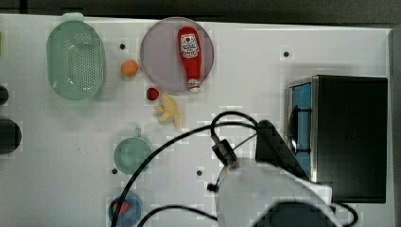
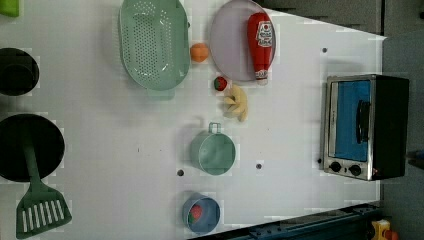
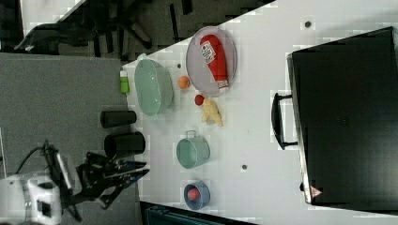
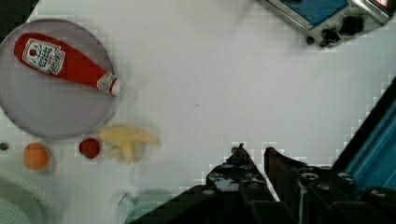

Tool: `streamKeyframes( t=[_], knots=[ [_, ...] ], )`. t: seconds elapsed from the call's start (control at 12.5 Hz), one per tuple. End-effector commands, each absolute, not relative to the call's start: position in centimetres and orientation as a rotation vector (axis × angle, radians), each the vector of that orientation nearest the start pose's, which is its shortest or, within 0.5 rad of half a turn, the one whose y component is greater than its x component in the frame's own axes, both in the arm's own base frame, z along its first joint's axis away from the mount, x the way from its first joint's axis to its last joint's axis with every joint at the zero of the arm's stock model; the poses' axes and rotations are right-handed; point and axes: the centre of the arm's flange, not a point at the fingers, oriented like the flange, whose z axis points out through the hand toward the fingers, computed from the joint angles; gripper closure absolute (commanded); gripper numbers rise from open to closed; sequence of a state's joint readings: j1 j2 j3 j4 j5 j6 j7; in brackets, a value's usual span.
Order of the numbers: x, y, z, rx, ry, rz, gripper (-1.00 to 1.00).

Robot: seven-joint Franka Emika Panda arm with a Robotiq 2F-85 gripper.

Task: Flap open oven.

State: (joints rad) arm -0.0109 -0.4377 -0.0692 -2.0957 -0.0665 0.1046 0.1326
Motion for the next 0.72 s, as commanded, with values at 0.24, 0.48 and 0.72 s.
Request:
streamKeyframes(
  t=[0.24, 0.48, 0.72],
  knots=[
    [42.9, -11.5, 54.5, -2.951, 1.09, 0.013, 0.65],
    [43.8, -16.1, 50.9, -3.076, 0.662, -0.001, 0.65],
    [45.0, -20.3, 47.9, -3.178, 0.27, -0.079, 0.65]
  ],
)
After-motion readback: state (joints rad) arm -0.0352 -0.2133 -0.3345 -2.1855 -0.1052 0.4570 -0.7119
